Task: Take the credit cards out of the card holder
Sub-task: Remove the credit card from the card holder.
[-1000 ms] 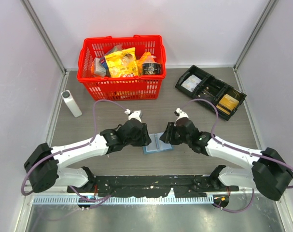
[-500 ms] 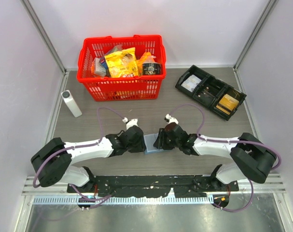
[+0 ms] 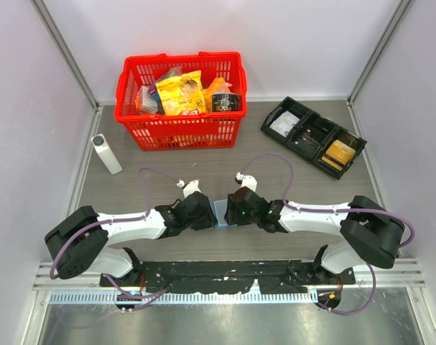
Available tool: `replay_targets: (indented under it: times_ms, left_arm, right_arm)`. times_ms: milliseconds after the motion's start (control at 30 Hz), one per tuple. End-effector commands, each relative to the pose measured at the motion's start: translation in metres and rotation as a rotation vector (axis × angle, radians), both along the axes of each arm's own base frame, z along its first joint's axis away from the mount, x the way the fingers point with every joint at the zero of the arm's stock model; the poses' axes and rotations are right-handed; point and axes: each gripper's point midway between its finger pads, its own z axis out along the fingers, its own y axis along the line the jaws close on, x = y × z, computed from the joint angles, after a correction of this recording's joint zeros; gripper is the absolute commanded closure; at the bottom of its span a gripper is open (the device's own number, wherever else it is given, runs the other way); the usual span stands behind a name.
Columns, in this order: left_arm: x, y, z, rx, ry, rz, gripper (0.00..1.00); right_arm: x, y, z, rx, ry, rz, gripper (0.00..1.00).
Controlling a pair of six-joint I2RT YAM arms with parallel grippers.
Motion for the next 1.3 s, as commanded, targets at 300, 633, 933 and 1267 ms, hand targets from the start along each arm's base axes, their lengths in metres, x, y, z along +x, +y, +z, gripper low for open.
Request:
replay_targets:
  times_ms: [300, 633, 933, 1267]
  left_arm:
    - [-0.005, 0.009, -0.019, 0.026, 0.024, 0.040, 0.79]
    - [-0.009, 0.011, -0.025, 0.030, 0.043, 0.047, 1.00]
    - [-0.011, 0.013, -0.026, 0.028, 0.048, 0.055, 1.00]
    - [-0.013, 0.017, -0.027, 0.027, 0.051, 0.057, 1.00]
  right_arm:
    - [0.012, 0.011, 0.019, -0.230, -0.158, 0.031, 0.47]
    - [0.011, 0.021, 0.015, -0.256, -0.161, 0.042, 0.38]
    - [0.013, 0.003, -0.010, -0.381, -0.152, 0.007, 0.37]
    - [0.025, -0.027, 0.011, -0.443, -0.231, -0.115, 0.44]
